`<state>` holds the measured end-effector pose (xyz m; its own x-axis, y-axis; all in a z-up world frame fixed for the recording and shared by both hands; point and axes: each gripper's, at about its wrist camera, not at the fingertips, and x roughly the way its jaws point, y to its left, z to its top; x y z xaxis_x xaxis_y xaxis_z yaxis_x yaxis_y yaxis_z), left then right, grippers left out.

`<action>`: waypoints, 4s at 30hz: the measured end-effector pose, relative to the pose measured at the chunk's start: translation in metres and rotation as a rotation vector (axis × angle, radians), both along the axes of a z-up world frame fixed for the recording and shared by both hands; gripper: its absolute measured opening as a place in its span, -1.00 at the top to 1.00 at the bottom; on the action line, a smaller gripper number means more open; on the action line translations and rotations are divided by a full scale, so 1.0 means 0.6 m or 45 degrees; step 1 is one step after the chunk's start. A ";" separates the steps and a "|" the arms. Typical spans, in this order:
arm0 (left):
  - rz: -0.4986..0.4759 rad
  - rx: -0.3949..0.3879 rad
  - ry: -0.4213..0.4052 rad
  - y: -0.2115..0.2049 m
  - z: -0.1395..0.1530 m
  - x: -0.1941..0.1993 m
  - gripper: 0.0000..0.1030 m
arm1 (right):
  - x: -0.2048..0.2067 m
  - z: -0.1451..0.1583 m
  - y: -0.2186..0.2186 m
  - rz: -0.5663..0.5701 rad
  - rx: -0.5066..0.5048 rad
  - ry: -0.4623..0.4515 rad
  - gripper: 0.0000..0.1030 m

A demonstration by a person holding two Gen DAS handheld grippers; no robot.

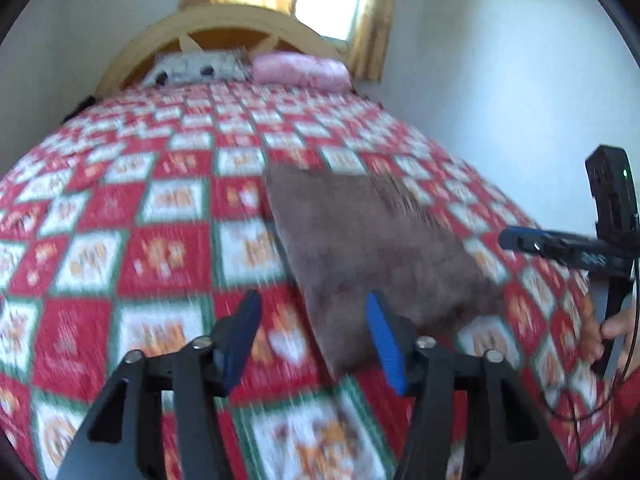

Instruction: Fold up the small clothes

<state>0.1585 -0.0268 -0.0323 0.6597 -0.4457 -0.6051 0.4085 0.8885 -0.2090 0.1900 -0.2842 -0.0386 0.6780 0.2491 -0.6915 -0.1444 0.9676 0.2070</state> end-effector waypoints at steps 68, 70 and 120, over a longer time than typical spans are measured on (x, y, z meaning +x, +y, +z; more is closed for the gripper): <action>0.210 -0.056 0.341 -0.089 -0.095 0.216 -0.78 | 0.208 -0.122 -0.070 -0.303 0.299 0.173 -0.49; 0.208 0.011 0.302 -0.104 -0.096 0.211 -0.78 | 0.208 -0.132 -0.058 -0.300 0.249 0.125 -0.54; 0.281 0.221 0.010 -0.023 0.025 0.055 0.44 | 0.046 -0.007 0.167 -0.082 -0.116 -0.227 0.59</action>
